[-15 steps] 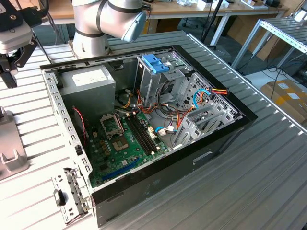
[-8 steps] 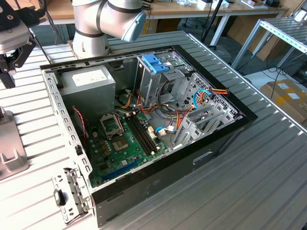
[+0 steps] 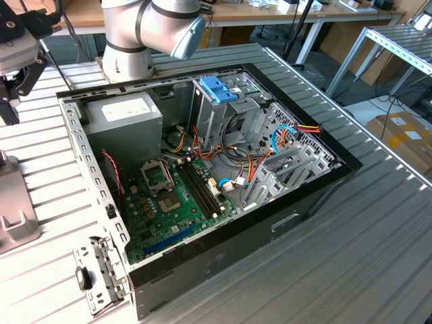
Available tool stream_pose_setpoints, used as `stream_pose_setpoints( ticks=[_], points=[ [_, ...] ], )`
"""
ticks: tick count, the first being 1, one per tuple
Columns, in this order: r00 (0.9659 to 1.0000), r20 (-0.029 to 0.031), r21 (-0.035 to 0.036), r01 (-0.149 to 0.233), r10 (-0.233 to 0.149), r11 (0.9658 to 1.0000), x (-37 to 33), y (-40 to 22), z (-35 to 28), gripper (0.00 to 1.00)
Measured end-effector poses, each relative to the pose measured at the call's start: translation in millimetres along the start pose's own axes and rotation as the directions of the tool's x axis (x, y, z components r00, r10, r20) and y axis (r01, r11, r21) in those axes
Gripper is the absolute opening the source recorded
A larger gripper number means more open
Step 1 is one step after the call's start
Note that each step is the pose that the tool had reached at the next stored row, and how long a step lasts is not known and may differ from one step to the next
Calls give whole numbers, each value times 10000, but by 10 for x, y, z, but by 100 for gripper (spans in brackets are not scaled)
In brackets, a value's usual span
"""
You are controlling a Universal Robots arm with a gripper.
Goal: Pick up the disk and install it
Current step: 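Reach for the disk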
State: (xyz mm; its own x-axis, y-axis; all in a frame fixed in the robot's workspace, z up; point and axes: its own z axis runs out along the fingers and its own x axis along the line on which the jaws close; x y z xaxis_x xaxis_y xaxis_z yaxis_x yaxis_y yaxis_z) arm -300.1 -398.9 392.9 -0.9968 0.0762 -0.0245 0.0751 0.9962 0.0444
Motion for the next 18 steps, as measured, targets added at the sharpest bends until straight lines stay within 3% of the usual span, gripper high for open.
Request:
stream_pose_setpoints(
  ticks=[18],
  points=[
    [10000, 0, 0, 0, 0, 10000, 81, -6, -1, 11]
  ],
)
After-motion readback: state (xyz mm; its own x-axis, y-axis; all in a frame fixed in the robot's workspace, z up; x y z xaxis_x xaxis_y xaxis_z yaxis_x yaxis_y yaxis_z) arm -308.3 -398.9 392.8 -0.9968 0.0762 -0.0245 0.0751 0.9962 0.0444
